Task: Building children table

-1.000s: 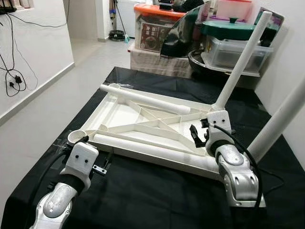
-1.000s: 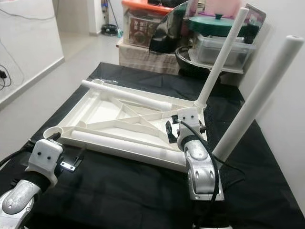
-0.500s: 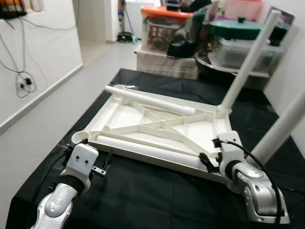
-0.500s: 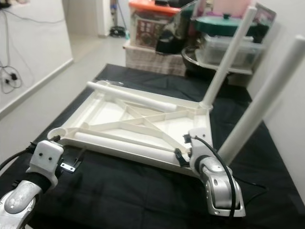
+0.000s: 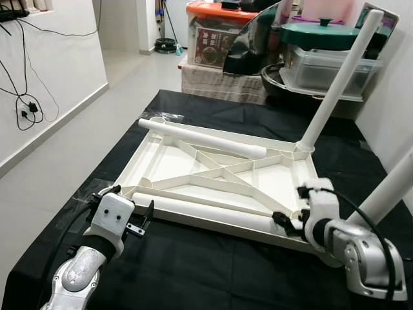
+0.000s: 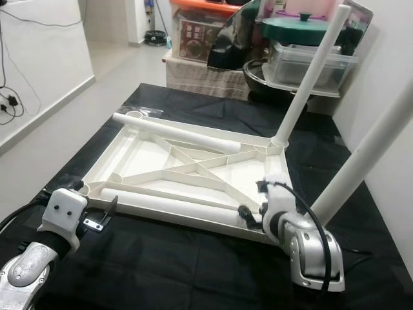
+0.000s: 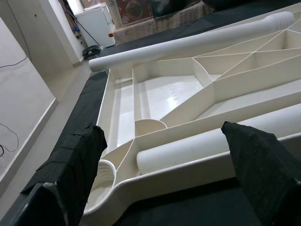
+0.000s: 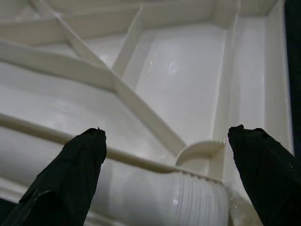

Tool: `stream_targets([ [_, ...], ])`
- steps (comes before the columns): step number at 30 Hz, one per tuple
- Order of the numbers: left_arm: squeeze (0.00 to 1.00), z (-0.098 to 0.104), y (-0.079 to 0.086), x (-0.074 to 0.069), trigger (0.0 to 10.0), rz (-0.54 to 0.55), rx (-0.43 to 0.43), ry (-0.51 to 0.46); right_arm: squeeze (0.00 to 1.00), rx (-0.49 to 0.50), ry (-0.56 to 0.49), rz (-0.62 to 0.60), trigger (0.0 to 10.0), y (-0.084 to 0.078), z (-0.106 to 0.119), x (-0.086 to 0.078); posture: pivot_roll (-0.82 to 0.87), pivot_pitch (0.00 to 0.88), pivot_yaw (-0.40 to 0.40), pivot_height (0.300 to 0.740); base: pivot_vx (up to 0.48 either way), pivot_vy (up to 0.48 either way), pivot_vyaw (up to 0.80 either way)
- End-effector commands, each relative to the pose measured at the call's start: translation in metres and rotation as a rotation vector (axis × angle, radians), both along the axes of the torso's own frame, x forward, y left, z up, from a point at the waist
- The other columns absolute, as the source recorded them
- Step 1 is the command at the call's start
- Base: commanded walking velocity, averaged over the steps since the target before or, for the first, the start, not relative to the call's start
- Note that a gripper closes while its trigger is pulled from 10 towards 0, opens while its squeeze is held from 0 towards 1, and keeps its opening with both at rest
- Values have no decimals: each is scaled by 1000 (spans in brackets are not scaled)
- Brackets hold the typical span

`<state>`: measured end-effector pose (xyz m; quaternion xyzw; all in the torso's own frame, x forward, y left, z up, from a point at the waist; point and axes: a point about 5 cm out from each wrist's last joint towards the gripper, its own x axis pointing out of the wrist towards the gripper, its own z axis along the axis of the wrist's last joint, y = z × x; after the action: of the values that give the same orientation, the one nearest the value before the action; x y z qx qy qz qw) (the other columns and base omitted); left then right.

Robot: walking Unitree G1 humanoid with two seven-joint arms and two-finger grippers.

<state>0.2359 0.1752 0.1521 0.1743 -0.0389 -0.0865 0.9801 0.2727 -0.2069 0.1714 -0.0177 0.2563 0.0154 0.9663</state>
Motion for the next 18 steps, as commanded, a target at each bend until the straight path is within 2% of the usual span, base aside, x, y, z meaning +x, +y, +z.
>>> stream_targets([
  [1,0,-3,0,0,10000,4,16,8,0,-9,9,-9,10000,5,0,-4,-61,0,-97,740,0,0,0],
  [5,0,-5,0,-1,10000,8,20,16,0,-36,73,4,10000,11,-7,-17,-68,0,-95,740,0,0,0],
  [9,0,-6,2,0,10000,10,23,19,0,-69,112,-23,10000,5,-10,-21,-78,0,-92,740,0,0,0],
  [13,0,-6,1,2,10000,10,24,17,0,-137,72,-77,10000,-3,-6,-18,-78,0,-92,740,0,0,0],
  [18,0,-5,-1,2,10000,10,23,13,0,-155,66,-117,10000,-3,-7,-18,-71,0,-100,740,0,0,0],
])
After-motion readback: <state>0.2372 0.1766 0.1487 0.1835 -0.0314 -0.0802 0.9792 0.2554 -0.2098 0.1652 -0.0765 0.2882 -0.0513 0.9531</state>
